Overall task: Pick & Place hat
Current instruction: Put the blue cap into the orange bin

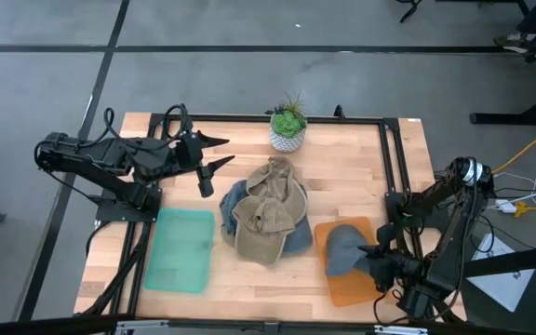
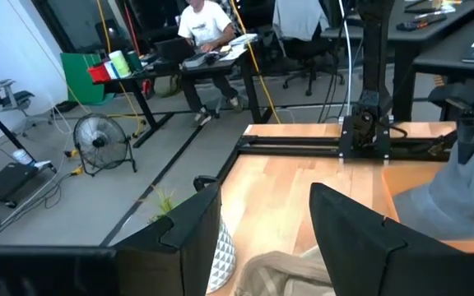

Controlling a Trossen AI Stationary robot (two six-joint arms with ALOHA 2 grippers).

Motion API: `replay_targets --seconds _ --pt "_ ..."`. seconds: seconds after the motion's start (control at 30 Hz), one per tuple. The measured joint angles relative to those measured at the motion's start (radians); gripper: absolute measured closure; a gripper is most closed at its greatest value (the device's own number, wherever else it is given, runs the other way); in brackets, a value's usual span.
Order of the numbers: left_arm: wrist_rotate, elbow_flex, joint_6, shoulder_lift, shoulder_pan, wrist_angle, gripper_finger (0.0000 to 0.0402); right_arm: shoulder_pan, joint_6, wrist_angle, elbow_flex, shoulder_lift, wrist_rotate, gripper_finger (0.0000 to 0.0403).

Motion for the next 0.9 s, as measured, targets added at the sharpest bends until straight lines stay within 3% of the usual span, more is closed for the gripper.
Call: replay_targets --seconds 0.2,0.4,0.6,0.9 --pt "-0.002 0.0 0.018 0.0 0.0 0.03 0.0217 -0.014 -0.021 -0.061 -0.001 0.0 0.066 0.0391" --pt "-0.002 0.0 0.019 0.0 0.0 0.03 0.0221 -0.022 0.001 0.047 -0.001 0.0 -0.033 0.0391" --pt "-0.001 0.0 0.062 0.0 0.0 0.03 0.022 -0.009 -0.024 0.185 -0.001 0.0 -0.058 0.0391" --pt "-0.007 0.0 0.063 0.0 0.0 0.035 0.0224 0.021 -0.019 0.208 0.054 0.0 -0.121 0.0391"
